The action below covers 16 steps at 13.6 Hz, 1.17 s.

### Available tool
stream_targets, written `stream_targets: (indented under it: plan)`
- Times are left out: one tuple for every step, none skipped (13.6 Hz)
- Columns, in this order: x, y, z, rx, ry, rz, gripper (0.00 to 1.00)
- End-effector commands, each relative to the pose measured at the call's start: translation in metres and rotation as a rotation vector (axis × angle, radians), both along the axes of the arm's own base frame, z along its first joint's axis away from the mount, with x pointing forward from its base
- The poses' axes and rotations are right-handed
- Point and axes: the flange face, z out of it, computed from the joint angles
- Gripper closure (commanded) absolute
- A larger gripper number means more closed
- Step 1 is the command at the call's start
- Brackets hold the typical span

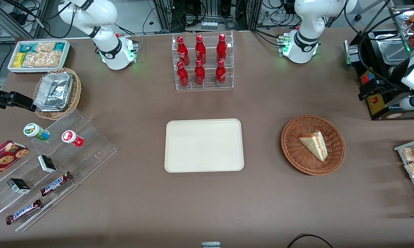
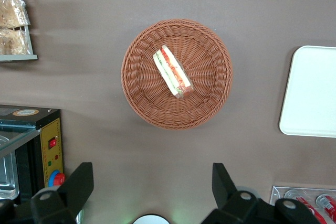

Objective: Place sandwich from basket to tray
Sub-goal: 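Move the left gripper over the wrapped sandwich in the wicker basket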

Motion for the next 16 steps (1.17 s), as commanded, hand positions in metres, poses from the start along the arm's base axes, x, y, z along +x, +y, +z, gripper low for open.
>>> stream_targets:
  plan:
    - [-0.004,-0.001,0.006,0.006,-0.015,-0.020,0.00]
    - [-0.004,-0.001,0.006,0.006,-0.017,-0.020,0.00]
    - [-0.004,0.000,0.004,0.006,-0.011,-0.018,0.00]
    - [-0.002,0.001,0.002,0.006,-0.009,-0.017,0.00]
    - [0.000,0.001,0.001,0.006,-0.015,-0.016,0.00]
    - [0.005,0.000,-0.003,0.005,-0.038,-0.017,0.00]
    - [0.008,-0.001,-0.015,0.005,-0.041,-0.018,0.00]
    - [0.008,-0.003,-0.030,0.009,-0.025,-0.020,0.00]
    - [0.008,-0.003,-0.050,0.012,-0.001,-0.010,0.00]
    - [0.008,-0.004,-0.067,0.015,-0.002,-0.010,0.00]
    - [0.009,-0.005,-0.089,0.017,-0.002,-0.001,0.00]
    - [0.011,-0.007,-0.111,0.018,-0.010,0.016,0.00]
    - [0.011,-0.009,-0.132,0.020,-0.031,0.037,0.00]
    - [0.011,-0.009,-0.152,0.017,-0.054,0.065,0.00]
    - [0.011,-0.011,-0.168,0.018,-0.068,0.119,0.00]
    - [0.012,-0.015,-0.185,0.019,-0.072,0.179,0.00]
